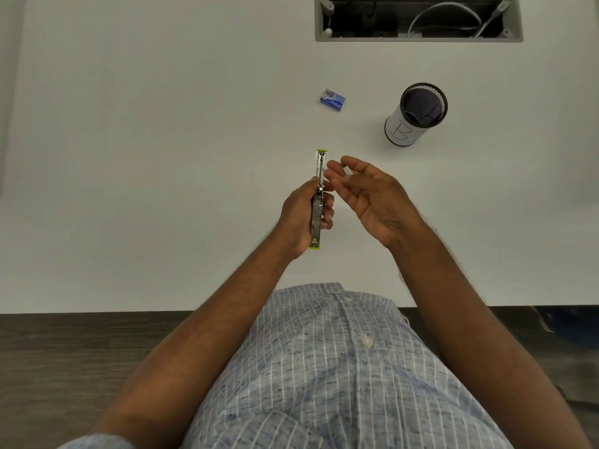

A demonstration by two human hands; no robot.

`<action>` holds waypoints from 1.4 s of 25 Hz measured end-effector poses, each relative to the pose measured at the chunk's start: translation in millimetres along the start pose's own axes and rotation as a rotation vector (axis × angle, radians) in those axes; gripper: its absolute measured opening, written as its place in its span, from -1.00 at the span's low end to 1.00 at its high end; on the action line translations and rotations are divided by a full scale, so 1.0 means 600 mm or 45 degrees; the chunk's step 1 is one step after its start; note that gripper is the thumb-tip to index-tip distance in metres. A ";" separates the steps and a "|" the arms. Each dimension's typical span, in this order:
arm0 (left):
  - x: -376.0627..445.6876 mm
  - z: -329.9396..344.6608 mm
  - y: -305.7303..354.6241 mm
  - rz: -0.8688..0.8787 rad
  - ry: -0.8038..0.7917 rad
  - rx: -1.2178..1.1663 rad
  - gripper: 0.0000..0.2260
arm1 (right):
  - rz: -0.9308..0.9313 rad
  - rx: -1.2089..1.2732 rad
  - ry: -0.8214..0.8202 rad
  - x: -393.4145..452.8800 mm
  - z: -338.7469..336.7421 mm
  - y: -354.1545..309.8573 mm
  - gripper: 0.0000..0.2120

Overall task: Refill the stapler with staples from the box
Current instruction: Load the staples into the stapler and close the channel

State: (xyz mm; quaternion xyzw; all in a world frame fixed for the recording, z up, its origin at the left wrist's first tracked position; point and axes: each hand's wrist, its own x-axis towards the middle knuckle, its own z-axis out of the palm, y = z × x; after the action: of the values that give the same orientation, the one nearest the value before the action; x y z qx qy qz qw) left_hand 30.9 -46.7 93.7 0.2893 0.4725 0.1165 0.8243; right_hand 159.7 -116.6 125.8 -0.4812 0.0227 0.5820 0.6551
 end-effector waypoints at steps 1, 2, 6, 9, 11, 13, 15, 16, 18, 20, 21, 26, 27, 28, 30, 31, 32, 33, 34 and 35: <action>0.000 0.000 0.000 0.002 0.001 0.000 -0.68 | 0.024 0.033 -0.014 -0.001 0.001 -0.001 -0.70; 0.000 -0.001 0.000 0.002 0.004 0.000 -0.68 | 0.041 0.051 -0.025 -0.003 0.002 -0.003 -0.69; 0.001 -0.002 0.001 0.002 0.011 0.017 -0.68 | 0.050 0.026 -0.047 -0.006 0.006 -0.005 -0.75; -0.001 0.000 0.002 0.008 0.025 0.032 -0.69 | -0.019 -0.152 -0.056 -0.008 0.011 -0.006 -0.75; -0.002 0.001 0.003 0.005 0.038 0.034 -0.68 | -0.112 -0.376 -0.035 -0.009 0.012 -0.005 -0.73; -0.004 0.002 0.005 0.001 0.021 0.020 -0.68 | -0.252 -0.703 0.055 -0.008 0.011 -0.003 -0.76; -0.007 0.004 0.006 0.007 0.001 0.020 -0.68 | -0.346 -0.944 0.174 -0.005 0.010 0.002 -0.78; -0.009 0.006 0.006 0.004 0.001 0.014 -0.68 | -0.355 -0.974 0.206 -0.003 0.010 0.006 -0.77; -0.011 0.011 0.006 -0.002 0.002 -0.006 -0.69 | -0.349 -0.956 0.209 -0.002 0.013 0.015 -0.76; -0.014 0.015 0.007 0.013 0.001 -0.006 -0.70 | -0.339 -0.943 0.215 -0.002 0.017 0.023 -0.76; -0.015 0.016 0.008 0.025 -0.003 -0.002 -0.71 | -0.332 -0.939 0.224 -0.002 0.019 0.026 -0.77; -0.019 0.019 0.013 0.045 -0.032 0.018 -0.73 | -0.346 -0.956 0.238 0.003 0.020 0.029 -0.78; -0.019 0.019 0.014 0.047 -0.040 0.013 -0.74 | -0.352 -0.957 0.242 0.004 0.019 0.029 -0.78; -0.020 0.019 0.014 0.051 -0.051 0.005 -0.74 | -0.356 -0.965 0.249 0.006 0.018 0.030 -0.77; -0.021 0.019 0.015 0.058 -0.073 -0.011 -0.72 | -0.358 -0.986 0.257 0.011 0.014 0.032 -0.75; -0.022 0.019 0.016 0.058 -0.085 -0.017 -0.71 | -0.358 -0.989 0.254 0.012 0.013 0.034 -0.74; -0.022 0.019 0.016 0.057 -0.096 -0.022 -0.71 | -0.359 -0.990 0.251 0.013 0.011 0.035 -0.73; -0.023 0.018 0.016 0.054 -0.103 -0.027 -0.71 | -0.361 -0.992 0.249 0.014 0.010 0.035 -0.72; -0.022 0.017 0.016 0.049 -0.108 -0.033 -0.71 | -0.365 -0.996 0.250 0.016 0.009 0.036 -0.73; -0.022 0.017 0.016 0.044 -0.112 -0.039 -0.71 | -0.374 -1.002 0.247 0.016 0.008 0.035 -0.73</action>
State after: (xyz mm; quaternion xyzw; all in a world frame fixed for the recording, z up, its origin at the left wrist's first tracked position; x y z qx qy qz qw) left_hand 33.3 -48.5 112.5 0.2894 0.4290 0.1251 0.8465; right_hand 143.6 -109.2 109.9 -0.7452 -0.2081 0.3990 0.4922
